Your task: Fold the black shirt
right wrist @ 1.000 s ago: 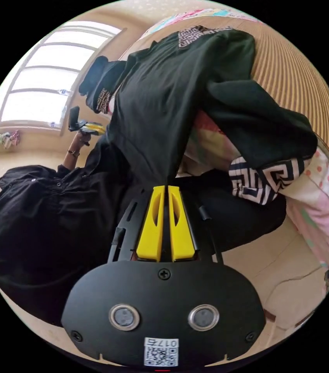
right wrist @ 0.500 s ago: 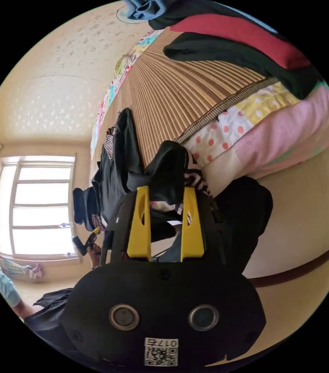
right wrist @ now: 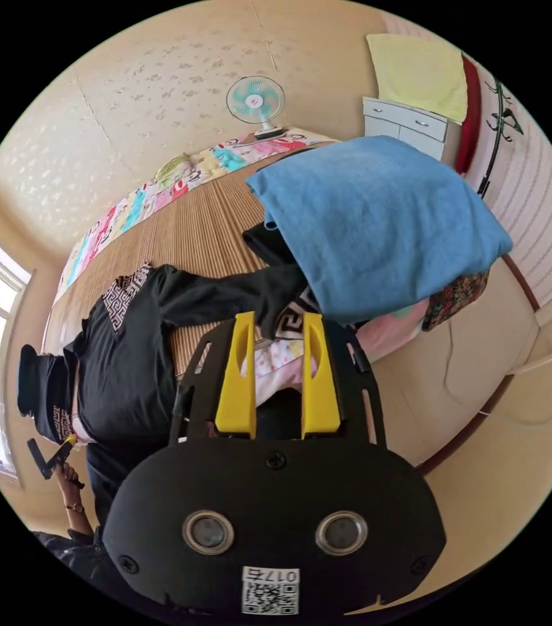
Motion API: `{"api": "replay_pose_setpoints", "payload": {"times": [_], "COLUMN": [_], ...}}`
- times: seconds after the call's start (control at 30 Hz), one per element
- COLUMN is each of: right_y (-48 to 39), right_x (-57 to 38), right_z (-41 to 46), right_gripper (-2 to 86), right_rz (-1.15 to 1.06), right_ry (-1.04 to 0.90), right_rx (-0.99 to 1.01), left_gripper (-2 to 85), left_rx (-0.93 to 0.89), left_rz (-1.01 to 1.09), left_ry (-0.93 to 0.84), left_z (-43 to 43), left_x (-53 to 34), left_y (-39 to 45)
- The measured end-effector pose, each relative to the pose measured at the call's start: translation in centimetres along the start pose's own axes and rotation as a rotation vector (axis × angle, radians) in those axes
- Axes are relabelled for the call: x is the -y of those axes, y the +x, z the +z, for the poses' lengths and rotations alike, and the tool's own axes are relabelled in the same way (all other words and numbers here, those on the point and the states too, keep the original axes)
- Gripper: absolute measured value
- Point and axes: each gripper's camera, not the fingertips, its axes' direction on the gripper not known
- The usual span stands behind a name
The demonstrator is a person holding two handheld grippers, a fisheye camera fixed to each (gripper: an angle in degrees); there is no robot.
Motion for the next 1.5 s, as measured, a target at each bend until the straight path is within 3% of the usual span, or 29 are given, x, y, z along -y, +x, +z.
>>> {"api": "replay_pose_setpoints", "payload": {"times": [0.17,0.23,0.5,0.7,1.0,1.2,1.33,1.5], "right_y": [-7.1,-9.7,-16.9,-16.7,-12.0,-10.1,-10.4,-10.6], "right_x": [-6.0,-6.6,-7.6,-9.2,-13.2,-14.7,-15.4,-16.7], "right_z": [7.0,9.8,16.8,17.8,19.9,21.5,20.8,20.7], "right_gripper": [9.8,9.3,7.3,2.5,1.6,1.3,0.9,0.5], "right_rz": [-0.173,-0.211,-0.316,-0.432,-0.29,-0.227,-0.239,-0.23], "right_ry": [-0.09,-0.155,-0.232,-0.257,-0.251,-0.257,-0.205,-0.158], "right_rx": [0.321,0.35,0.19,0.131,0.111,0.194,0.184,0.182], "left_gripper": [9.9,10.0,9.6,1.9,0.7,4.8,6.3,8.8], "left_rx": [0.035,0.092,0.157,0.22,0.116,0.173,0.165,-0.21], "left_rz": [-0.017,-0.017,-0.022,-0.012,-0.079,-0.129,-0.406,-0.767], "left_ry": [0.057,0.098,-0.036,-0.006,-0.066,0.087,0.272,0.348], "left_z": [0.6,0.5,4.9,4.5,2.6,-5.6,-14.1,-16.5], "left_x": [2.1,3.4,9.0,7.8,5.0,4.4,2.8,-1.1], "left_y": [1.7,2.4,2.8,3.9,3.5,0.9,-4.4,-12.6]}}
